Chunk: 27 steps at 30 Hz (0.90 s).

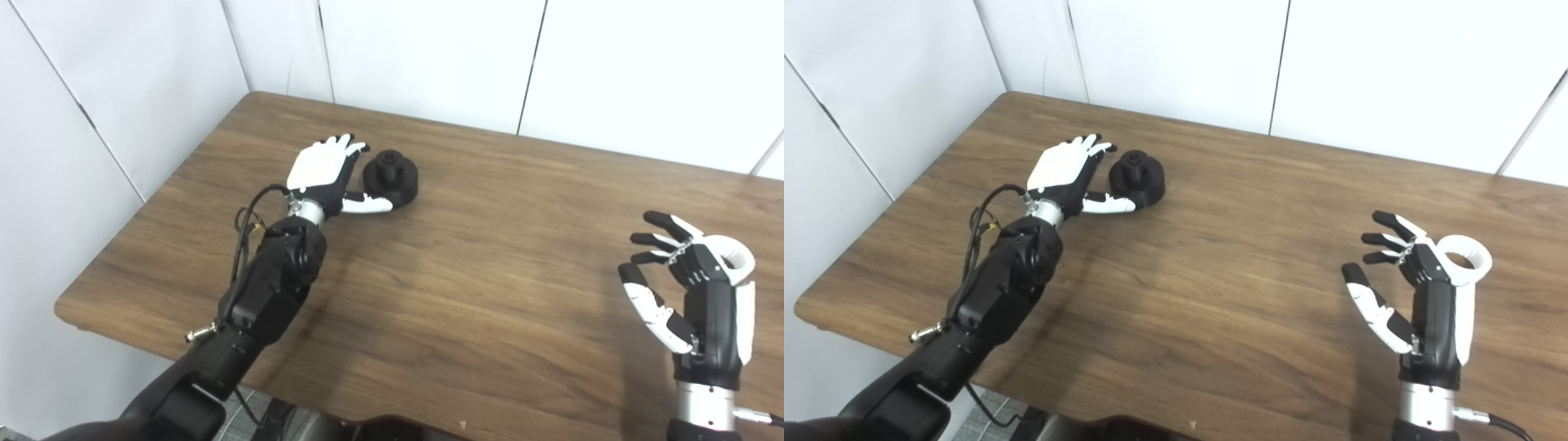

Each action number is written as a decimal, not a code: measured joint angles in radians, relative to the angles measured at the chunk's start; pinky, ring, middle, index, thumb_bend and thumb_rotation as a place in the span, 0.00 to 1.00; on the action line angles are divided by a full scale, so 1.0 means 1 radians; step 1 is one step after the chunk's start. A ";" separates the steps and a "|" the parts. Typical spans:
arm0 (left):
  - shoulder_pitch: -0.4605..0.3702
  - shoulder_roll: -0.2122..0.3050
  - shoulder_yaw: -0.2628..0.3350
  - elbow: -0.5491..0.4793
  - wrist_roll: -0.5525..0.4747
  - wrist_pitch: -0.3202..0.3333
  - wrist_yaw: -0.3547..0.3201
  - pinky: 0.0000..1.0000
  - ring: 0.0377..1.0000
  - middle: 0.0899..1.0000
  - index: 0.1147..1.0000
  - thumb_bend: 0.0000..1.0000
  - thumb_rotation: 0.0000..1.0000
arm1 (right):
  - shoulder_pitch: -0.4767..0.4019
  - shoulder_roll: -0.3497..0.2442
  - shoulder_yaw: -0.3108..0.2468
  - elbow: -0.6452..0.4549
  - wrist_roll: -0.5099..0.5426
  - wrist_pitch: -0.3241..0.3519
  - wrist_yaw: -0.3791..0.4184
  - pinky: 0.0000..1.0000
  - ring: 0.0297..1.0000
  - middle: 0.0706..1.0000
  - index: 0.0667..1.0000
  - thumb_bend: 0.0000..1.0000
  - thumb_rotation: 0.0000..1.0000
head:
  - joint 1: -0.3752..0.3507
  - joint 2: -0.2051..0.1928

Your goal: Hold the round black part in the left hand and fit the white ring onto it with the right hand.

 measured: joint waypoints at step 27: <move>-0.042 0.002 -0.029 0.120 -0.017 0.005 0.022 1.00 1.00 1.00 0.88 1.00 0.67 | 0.019 0.001 -0.007 -0.020 -0.027 0.002 0.000 0.52 0.64 0.75 0.72 0.55 0.39 | -0.018 0.012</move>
